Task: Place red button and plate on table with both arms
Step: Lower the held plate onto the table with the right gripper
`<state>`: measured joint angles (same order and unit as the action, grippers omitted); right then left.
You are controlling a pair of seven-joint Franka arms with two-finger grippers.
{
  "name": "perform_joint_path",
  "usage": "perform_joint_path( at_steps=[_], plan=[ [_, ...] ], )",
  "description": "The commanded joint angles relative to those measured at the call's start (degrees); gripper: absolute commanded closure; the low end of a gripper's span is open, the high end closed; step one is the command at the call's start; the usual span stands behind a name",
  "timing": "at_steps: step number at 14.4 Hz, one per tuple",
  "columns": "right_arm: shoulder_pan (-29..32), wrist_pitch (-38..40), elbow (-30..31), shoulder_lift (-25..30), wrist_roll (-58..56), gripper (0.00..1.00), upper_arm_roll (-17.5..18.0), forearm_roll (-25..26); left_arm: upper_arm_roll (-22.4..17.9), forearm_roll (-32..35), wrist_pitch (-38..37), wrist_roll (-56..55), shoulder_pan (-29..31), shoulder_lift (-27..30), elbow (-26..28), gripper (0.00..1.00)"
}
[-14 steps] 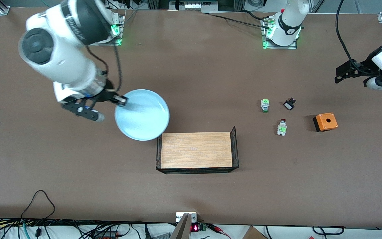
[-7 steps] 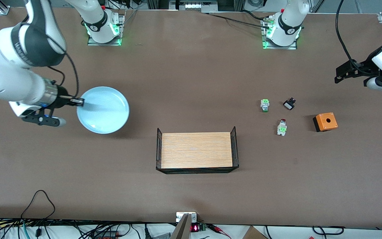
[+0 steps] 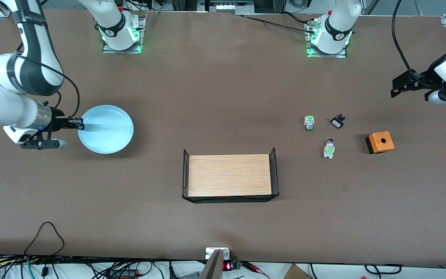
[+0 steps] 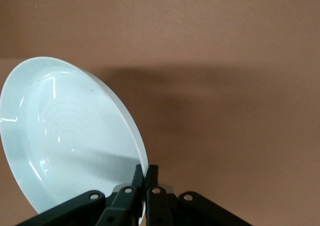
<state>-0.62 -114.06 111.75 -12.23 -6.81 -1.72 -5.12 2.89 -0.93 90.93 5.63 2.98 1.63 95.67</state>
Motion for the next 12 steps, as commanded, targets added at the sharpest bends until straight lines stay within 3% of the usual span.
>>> perform_joint_path(
  at_steps=[1, 8, 12],
  plan=[
    [2.11, -5.9, 7.85, 3.79, -5.76, 1.0, 1.02, 0.37, 0.01, -0.83, -1.28, 1.05, 0.36, -0.93, -1.81, 0.0],
    [3.69, -17.06, 18.93, 2.3, -8.3, 1.0, 1.11, 0.37, 0.1, -0.83, -1.28, 1.05, 0.19, -0.93, -1.89, 0.0],
    [7.2, -20.5, 19.38, -0.86, -15.94, 1.0, 1.11, 0.37, -0.34, -0.65, -1.19, 1.14, 0.45, -1.37, -2.77, 0.0]
  ],
)
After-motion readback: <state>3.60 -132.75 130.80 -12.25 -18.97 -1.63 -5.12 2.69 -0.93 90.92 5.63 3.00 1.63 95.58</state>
